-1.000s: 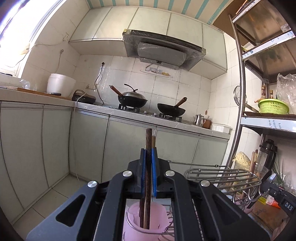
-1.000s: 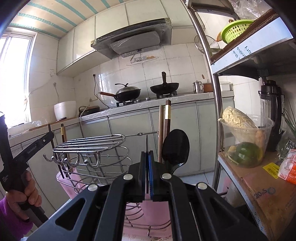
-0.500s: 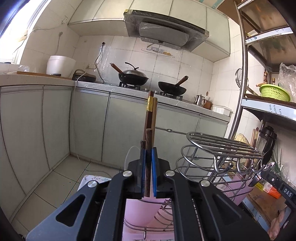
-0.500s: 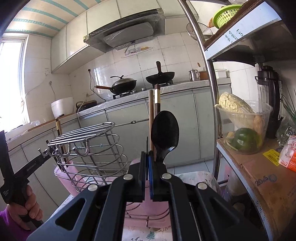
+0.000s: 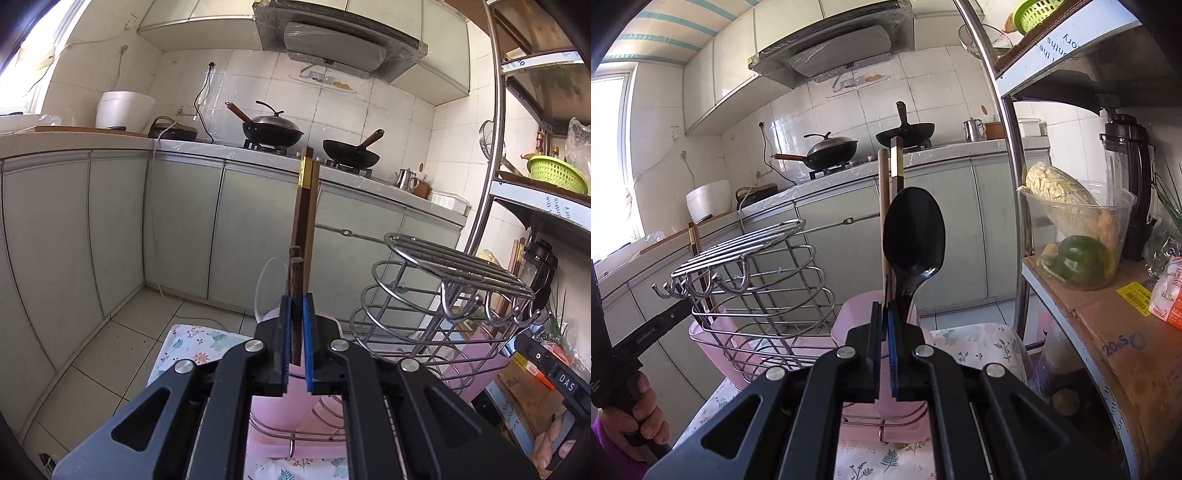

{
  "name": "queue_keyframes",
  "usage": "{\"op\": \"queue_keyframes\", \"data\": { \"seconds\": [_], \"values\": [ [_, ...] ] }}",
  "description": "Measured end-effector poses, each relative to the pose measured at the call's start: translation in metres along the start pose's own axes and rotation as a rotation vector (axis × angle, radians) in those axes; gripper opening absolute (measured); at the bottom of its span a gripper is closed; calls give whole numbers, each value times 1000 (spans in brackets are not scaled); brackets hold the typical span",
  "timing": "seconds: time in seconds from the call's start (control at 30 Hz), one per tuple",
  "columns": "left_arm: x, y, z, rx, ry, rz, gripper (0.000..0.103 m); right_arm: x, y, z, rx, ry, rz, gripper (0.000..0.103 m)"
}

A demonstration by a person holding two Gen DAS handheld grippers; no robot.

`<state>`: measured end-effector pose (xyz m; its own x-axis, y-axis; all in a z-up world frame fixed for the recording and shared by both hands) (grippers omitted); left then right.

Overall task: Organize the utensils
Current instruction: 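Open both tools to release the chopsticks in the cup and withdraw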

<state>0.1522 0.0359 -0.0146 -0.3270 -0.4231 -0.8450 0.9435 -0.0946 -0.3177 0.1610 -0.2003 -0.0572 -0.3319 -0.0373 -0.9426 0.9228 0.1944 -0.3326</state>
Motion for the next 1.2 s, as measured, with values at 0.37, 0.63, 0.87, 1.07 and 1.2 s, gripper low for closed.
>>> {"op": "queue_keyframes", "data": {
  "seconds": [0.37,0.63,0.87,1.07,1.2],
  "values": [
    [10,-3,-3,-18,-7,-59,34,10,-5,1,-8,16,-39,23],
    [19,-16,4,2,-5,-102,45,27,-12,-5,-35,39,-88,23],
    [36,-28,10,5,12,-162,54,43,-19,-20,-53,29,-138,24],
    [50,-39,14,-4,43,-190,55,45,-28,-27,-45,23,-128,41],
    [57,-45,17,-7,43,-208,56,47,-30,-35,-52,4,-148,41]
  ]
}}
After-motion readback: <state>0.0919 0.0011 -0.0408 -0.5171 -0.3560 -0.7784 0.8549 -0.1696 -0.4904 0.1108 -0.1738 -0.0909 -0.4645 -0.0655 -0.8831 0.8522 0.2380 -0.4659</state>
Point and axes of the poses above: each gripper's, at about its wrist camera, not at the fingertips, and y roughly the way its jaws point, z to its right, x to its underside, the point moved 10 cm from there along y, roughly the way its jaws point, and after that the axes turned 14 degrees about -y, right-handed, at the moved point
